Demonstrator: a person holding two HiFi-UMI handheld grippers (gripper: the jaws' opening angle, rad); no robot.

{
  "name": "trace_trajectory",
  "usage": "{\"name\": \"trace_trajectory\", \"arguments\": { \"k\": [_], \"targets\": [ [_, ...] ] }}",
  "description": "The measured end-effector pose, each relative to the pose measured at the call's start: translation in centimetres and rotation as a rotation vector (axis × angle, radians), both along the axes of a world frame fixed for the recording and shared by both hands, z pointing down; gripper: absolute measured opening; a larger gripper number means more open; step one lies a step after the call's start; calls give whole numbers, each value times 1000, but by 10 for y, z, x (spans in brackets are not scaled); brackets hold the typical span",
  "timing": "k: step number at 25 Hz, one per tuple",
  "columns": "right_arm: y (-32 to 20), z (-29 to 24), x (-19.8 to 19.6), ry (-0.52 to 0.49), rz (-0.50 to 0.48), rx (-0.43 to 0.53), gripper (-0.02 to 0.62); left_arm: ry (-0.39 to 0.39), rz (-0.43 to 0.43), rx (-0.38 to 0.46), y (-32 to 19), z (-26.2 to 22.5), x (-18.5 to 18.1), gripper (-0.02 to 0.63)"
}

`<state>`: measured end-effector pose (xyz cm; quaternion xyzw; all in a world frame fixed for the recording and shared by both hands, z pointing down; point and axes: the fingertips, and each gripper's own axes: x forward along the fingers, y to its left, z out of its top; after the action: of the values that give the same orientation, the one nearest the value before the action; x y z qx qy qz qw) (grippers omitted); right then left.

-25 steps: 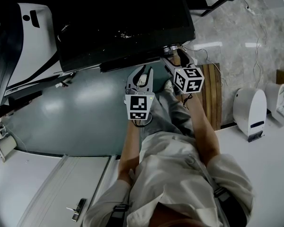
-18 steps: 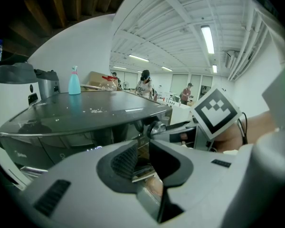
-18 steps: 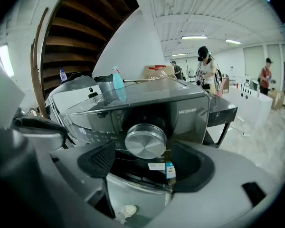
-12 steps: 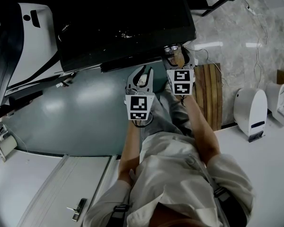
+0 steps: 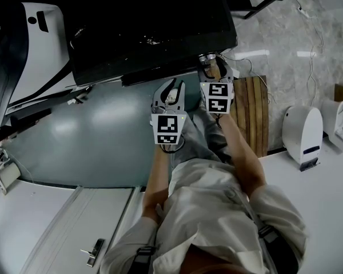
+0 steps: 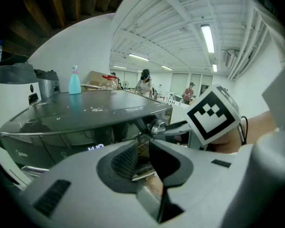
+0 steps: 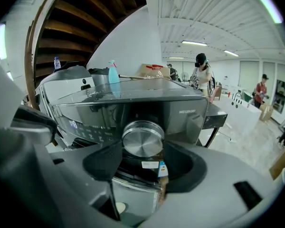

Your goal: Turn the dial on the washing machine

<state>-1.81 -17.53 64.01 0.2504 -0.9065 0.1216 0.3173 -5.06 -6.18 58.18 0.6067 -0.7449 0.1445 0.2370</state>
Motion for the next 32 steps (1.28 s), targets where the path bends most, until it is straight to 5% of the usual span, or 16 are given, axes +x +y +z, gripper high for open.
{"name": "trace_trajectory", "arguments": {
  "k": [32],
  "targets": [
    [-3, 2, 3, -238, 100, -308, 267, 2, 2, 6, 5, 0, 0, 80]
  ]
}}
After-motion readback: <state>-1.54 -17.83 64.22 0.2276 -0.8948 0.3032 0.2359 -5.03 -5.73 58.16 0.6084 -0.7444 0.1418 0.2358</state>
